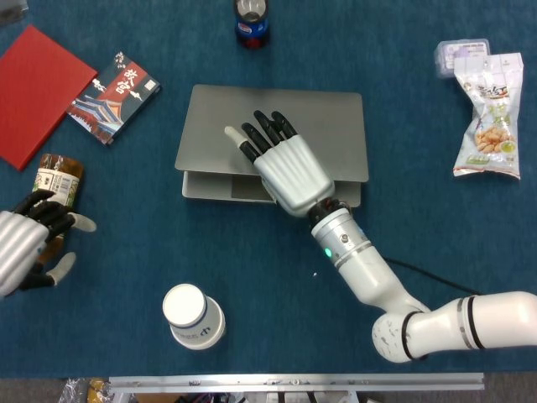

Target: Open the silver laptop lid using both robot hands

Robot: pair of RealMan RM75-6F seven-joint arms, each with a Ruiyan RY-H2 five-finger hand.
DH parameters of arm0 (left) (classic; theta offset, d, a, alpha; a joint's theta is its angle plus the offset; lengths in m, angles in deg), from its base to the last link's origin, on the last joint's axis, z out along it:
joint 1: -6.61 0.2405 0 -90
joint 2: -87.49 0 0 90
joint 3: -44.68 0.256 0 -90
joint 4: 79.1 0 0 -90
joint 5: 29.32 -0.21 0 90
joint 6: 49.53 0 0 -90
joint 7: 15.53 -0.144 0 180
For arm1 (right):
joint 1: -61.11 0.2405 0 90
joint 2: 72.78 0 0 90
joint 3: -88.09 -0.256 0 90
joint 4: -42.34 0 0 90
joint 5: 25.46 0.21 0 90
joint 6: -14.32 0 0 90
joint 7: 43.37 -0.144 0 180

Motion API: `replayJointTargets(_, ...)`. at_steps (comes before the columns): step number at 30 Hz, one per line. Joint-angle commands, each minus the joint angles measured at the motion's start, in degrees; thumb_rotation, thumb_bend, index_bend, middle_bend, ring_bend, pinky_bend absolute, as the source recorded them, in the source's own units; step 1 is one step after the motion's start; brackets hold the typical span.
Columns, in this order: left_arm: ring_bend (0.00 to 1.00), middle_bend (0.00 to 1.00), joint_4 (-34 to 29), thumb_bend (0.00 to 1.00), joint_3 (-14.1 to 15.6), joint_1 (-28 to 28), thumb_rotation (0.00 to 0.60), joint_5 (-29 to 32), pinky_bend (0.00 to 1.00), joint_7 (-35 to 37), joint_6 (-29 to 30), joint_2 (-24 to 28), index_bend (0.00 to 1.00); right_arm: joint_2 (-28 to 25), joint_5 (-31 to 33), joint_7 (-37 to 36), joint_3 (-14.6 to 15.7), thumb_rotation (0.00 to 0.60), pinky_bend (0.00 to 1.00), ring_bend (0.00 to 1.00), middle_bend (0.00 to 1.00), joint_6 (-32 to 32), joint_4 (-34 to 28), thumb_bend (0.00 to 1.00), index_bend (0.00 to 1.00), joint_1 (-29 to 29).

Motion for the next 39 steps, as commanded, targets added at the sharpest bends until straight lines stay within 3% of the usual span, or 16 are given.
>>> replayJointTargets(1, 0.25, 0.29, -0.73, 0.42, 0.29, -1.08, 0.581, -0.63, 0.13, -0.59, -0.94, -0.04, 0.29, -0.10, 0.06, 0.15, -0.08, 0.600, 0.12, 0.01, 0.15, -0.15, -0.02, 0.44, 0.09, 0.11)
replayJointTargets(11, 0.16, 0.20, -3.33, 0.42, 0.51, -5.59, 0.580, -0.97, 0.14, -2.82, -6.02, -0.16, 0.24, -0.22, 0.38, 0.25, -0.23, 0.600, 0.12, 0.01, 0.15, -0.47, 0.17, 0.44, 0.09, 0.48)
replayJointTargets(17, 0.07, 0.10, -3.73, 0.42, 0.45, -7.85, 0.572, -0.61, 0.11, -3.18, -8.66, -0.45, 0.13, -0.36, 0.51, 0.28, -0.28, 0.600, 0.12, 0.01, 0.15, -0.70, 0.12, 0.44, 0.09, 0.57)
replayJointTargets(23, 0.01, 0.04, -4.13, 0.42, 0.44, -10.50, 0.530, 0.54, 0.08, -4.24, -12.68, -1.18, 0.09, -0.49, 0.70, 0.31, -0.45, 0.600, 0.12, 0.01, 0.15, -0.89, 0.20, 0.44, 0.09, 0.75)
replayJointTargets(26, 0.00, 0.01, -4.41, 0.42, 0.49, -11.67, 0.517, 1.13, 0.08, -5.10, -14.63, -1.49, 0.05, -0.53, 0.84, 0.31, -0.41, 0.600, 0.12, 0.01, 0.15, -0.89, 0.27, 0.44, 0.09, 0.80)
replayJointTargets(39, 0.00, 0.00, -5.69, 0.42, -0.51, -15.31, 0.505, 4.70, 0.08, -10.37, -20.38, -3.42, 0.05, -0.24, 1.18, 0.12, -0.42, 0.600, 0.12, 0.01, 0.15, -0.75, 0.83, 0.44, 0.09, 1.22)
